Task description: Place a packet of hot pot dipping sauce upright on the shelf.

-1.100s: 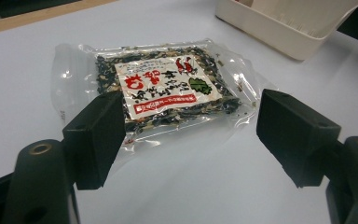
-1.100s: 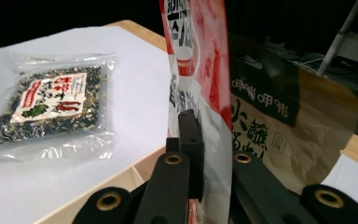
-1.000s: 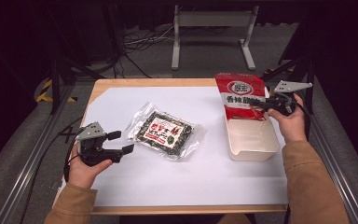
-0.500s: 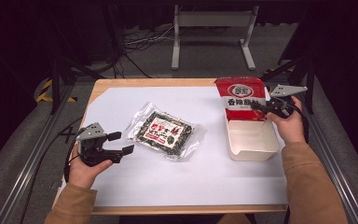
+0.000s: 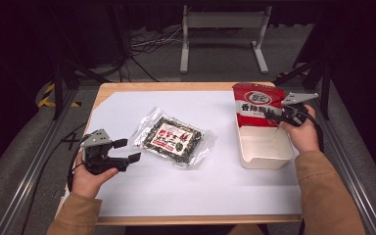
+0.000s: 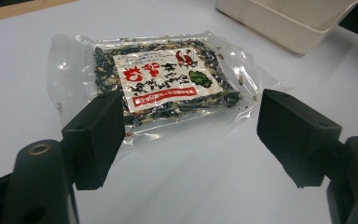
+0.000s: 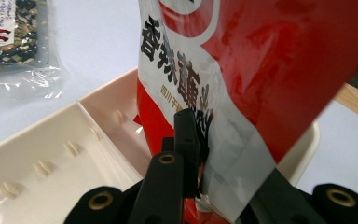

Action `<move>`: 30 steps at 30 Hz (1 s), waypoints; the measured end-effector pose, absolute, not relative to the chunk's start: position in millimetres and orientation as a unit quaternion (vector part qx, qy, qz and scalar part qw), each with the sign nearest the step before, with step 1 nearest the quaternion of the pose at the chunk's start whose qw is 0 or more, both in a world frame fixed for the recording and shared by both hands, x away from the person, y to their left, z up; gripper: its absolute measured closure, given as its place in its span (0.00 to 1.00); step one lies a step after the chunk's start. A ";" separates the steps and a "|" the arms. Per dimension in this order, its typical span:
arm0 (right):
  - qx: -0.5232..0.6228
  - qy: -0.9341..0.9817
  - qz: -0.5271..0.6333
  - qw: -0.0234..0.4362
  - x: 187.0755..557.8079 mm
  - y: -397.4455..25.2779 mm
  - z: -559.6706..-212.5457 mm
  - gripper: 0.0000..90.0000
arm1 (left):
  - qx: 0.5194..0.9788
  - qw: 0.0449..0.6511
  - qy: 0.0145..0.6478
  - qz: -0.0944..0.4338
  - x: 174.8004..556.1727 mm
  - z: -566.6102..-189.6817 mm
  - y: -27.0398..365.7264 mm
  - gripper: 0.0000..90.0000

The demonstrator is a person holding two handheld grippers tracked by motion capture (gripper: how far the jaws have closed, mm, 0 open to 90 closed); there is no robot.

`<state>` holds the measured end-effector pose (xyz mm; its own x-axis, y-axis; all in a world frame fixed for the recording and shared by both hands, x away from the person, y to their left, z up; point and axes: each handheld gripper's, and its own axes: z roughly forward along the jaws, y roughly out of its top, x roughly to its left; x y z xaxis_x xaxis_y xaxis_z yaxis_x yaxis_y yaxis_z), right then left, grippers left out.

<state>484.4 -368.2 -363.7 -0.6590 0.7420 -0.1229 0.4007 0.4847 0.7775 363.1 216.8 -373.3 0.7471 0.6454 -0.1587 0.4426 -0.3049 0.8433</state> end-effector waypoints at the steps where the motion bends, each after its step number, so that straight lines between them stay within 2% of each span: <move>1: 0.345 0.830 0.372 0.230 484.1 -367.9 -364.5 0.94 | 0.801 0.482 0.340 0.105 363.1 -373.4 216.9 0.27; 6: 0.357 0.831 0.359 0.229 483.1 -367.3 -365.2 0.89 | 0.801 0.481 0.340 0.106 363.2 -373.0 218.2 0.27; 7: 0.361 0.832 0.354 0.228 483.0 -367.3 -364.6 0.85 | 0.801 0.481 0.340 0.107 363.3 -373.0 218.5 0.27; 9: 0.383 0.821 0.357 0.229 482.7 -367.9 -363.2 0.68 | 0.799 0.481 0.345 0.104 363.4 -373.7 218.5 0.27; 12: 0.387 0.802 0.390 0.233 480.7 -370.4 -357.5 0.66 | 0.801 0.480 0.343 0.103 364.7 -374.7 218.0 0.27; 14: 0.382 0.796 0.402 0.243 478.0 -370.9 -351.0 0.72 | 0.800 0.481 0.343 0.102 365.1 -375.3 216.7 0.27; 18: 0.363 0.809 0.379 0.263 472.9 -368.3 -343.0 0.95 | 0.805 0.478 0.337 0.100 366.0 -375.8 215.1 0.27; 21: 0.375 0.810 0.372 0.255 473.4 -366.8 -344.3 0.99 | 0.803 0.478 0.342 0.098 365.1 -376.0 213.7 0.27; 30: 0.416 0.808 0.339 0.243 478.5 -372.2 -360.2 0.99 | 0.804 0.478 0.339 0.099 365.8 -376.6 215.5 0.27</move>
